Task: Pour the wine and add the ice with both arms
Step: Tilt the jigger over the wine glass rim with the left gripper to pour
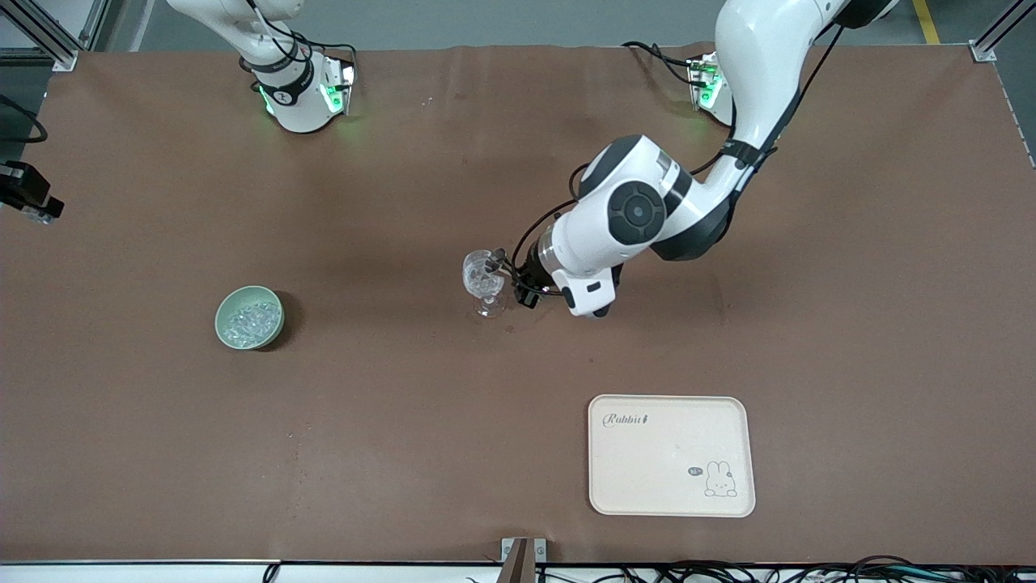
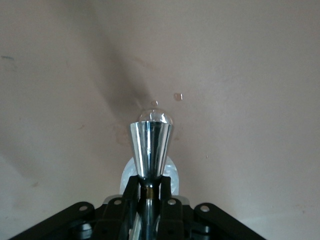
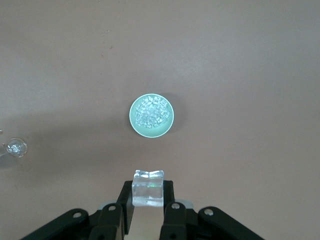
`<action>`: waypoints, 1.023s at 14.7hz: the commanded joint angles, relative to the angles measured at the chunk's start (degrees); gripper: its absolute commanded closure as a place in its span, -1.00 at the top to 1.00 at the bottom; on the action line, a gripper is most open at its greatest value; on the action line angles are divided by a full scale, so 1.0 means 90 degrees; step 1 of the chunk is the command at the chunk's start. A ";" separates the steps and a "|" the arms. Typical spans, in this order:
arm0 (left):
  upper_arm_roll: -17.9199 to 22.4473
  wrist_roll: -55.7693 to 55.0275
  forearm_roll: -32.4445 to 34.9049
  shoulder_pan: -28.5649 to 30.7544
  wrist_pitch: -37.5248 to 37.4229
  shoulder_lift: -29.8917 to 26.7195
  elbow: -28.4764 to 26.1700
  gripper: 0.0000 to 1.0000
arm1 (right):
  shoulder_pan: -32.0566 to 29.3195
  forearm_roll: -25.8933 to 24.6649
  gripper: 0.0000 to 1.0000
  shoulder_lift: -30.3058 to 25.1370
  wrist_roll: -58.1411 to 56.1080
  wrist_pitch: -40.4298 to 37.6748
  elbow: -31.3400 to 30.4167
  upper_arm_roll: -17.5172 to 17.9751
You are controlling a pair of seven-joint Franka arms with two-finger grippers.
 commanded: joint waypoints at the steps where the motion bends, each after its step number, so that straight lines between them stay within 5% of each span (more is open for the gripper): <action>1: 0.0083 -0.0382 0.0600 -0.0225 0.0011 -0.0103 0.0012 -0.99 | -0.0024 0.0085 -0.99 0.0049 -0.0075 -0.0094 0.0136 0.0007; 15: 0.0073 -0.1047 0.2466 -0.0694 0.0011 -0.0103 0.0081 -0.99 | -0.0024 0.0085 -0.99 0.0049 -0.0075 -0.0094 0.0136 0.0007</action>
